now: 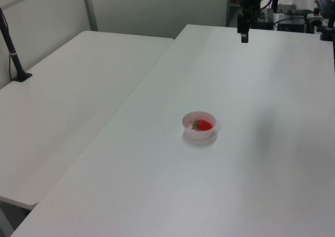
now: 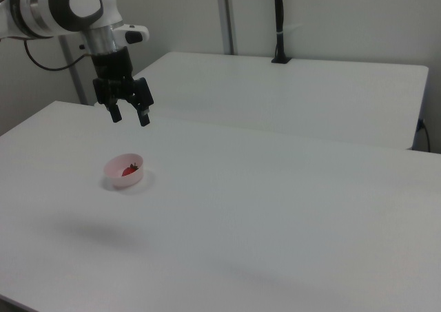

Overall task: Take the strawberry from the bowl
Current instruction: 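Move the open gripper toward the pink bowl with the strawberry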

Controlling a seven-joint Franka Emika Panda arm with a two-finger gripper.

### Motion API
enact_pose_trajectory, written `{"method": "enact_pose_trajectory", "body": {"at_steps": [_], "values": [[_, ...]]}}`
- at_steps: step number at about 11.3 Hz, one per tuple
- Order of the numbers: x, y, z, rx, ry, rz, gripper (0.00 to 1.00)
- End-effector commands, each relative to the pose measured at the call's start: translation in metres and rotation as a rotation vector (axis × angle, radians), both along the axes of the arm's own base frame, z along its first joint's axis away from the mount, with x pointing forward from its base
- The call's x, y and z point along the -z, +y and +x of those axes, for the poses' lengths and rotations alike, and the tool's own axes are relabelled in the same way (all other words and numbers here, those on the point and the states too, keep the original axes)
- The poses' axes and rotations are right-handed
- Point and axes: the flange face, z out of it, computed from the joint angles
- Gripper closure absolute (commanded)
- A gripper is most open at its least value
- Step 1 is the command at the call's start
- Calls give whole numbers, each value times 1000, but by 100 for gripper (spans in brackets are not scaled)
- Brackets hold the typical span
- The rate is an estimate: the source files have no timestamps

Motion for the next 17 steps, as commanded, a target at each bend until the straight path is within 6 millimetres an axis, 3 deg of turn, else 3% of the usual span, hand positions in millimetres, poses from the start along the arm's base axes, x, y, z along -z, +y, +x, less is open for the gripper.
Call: {"method": "enact_pose_trajectory", "body": {"at_steps": [1,6,8,12,16,17], "values": [[0,-5,-5,-10,1,19,0],[2,-3,-5,-15,3,19,0],[5,7,-5,-32,8,21,0],[7,55,-2,-108,-24,65,0],[56,112,21,-223,-29,91,0],[70,118,28,-269,-26,96,0]]}}
